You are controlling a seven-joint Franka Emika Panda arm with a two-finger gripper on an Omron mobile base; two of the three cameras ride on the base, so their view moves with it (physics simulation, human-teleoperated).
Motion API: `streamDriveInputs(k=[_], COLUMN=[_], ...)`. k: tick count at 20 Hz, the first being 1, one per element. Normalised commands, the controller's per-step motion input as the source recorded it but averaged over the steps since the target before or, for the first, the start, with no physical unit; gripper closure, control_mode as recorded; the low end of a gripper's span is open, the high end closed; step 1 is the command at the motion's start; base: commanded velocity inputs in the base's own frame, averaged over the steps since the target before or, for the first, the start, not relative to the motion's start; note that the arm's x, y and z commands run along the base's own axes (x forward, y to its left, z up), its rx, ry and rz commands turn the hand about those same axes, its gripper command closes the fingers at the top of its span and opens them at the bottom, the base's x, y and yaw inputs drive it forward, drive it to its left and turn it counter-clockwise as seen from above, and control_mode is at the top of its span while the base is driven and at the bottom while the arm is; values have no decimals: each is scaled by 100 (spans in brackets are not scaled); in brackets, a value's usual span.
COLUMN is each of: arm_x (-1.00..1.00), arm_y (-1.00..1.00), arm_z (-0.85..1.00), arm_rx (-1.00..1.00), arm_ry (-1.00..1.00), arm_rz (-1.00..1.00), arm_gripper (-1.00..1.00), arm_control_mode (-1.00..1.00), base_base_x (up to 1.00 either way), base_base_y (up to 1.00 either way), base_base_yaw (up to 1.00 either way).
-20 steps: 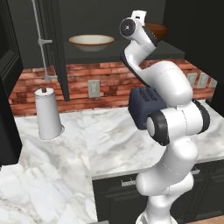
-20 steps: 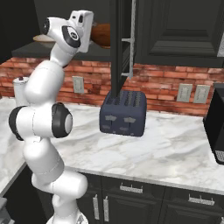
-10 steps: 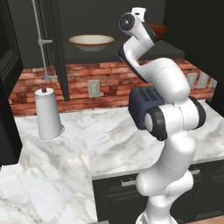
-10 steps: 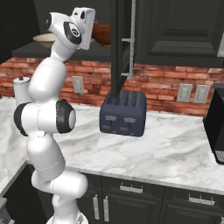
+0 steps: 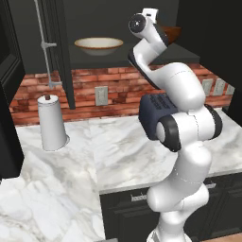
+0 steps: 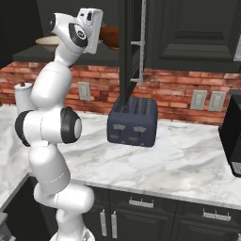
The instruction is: Pick up the bowls from the cabinet and place each bowl in front of a stool on the dining counter.
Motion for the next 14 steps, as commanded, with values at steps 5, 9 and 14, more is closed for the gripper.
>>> streamDriveInputs(k=[5, 9, 14], arm_x=[-6, -41, -82], arm_y=[0, 0, 0], arm_z=[-8, 0, 0], arm_rx=[0, 0, 0], arm_ry=[1, -1, 0], arm_rz=[0, 0, 0], arm_gripper=[100, 100, 100], arm_control_mode=[-100, -100, -100], base_base_x=[0, 0, 0], base_base_y=[0, 0, 0], base_base_yaw=[0, 0, 0])
